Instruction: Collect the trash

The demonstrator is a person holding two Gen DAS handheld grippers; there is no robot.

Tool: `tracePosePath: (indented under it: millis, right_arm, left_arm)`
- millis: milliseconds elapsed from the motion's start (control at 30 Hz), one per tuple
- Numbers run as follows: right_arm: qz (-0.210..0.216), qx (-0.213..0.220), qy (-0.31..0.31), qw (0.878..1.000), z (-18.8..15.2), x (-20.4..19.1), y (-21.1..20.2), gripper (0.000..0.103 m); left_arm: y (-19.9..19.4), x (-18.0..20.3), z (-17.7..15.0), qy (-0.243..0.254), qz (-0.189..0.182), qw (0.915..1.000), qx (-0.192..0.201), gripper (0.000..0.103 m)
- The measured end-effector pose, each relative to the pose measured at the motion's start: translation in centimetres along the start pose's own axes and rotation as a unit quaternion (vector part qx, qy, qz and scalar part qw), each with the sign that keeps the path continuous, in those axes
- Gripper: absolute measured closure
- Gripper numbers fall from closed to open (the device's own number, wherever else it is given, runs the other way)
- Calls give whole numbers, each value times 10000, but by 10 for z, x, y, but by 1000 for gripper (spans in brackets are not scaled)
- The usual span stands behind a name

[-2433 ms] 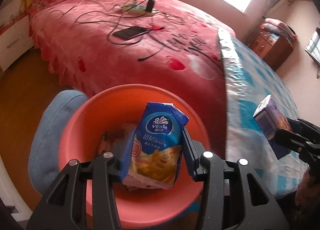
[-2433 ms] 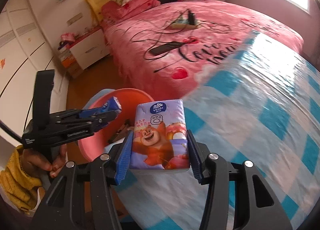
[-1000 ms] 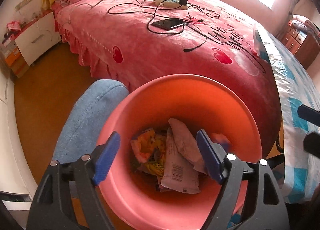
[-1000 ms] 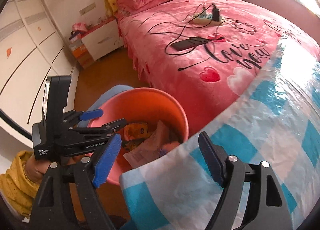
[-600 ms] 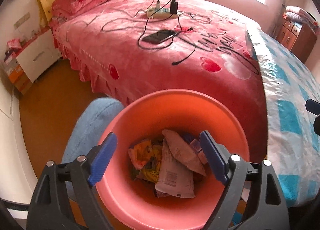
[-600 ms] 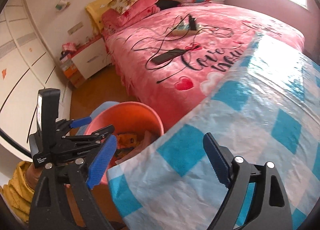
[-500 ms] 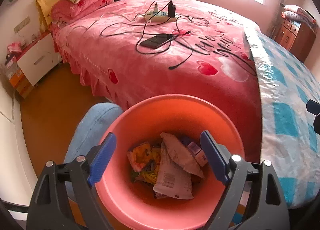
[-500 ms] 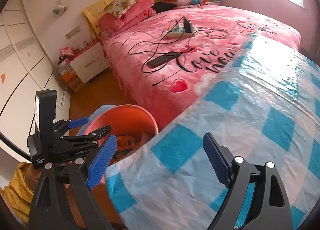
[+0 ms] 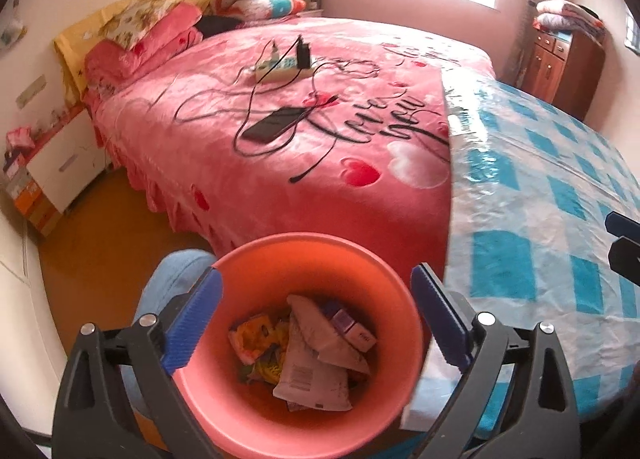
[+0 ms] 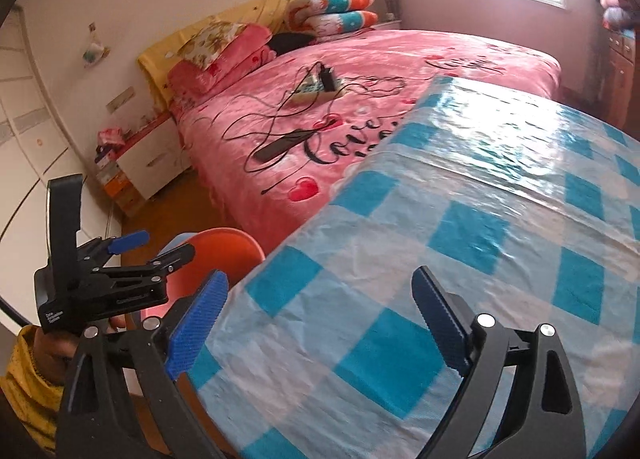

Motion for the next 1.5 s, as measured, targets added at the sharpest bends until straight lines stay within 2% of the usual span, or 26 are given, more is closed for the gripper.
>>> tracePosePath:
  millis: [467, 700, 1500]
  right_arm:
    - [-653, 320, 700, 9949, -8, 83, -29, 8]
    - [-973, 481, 850, 9904, -11, 115, -42, 8]
    - [-1570, 945, 1356, 9737, -22, 201, -89, 8]
  left_arm:
    - [-16, 60, 27, 394, -213, 9986, 268, 7]
    - [-21, 99, 38, 653, -367, 9965, 378, 7]
    - [-21, 221, 44, 1395, -881, 9856, 381, 6]
Point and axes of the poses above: each gripper's, at about its wrist camera, not at the fingertips, and y roughly the way its jaws point, x to its right, z to its top, the point moved 10 cm from there along y, roughly the way its jaws point, and after that the axes turned 7 degrees about -z, right-handed, at the moved point
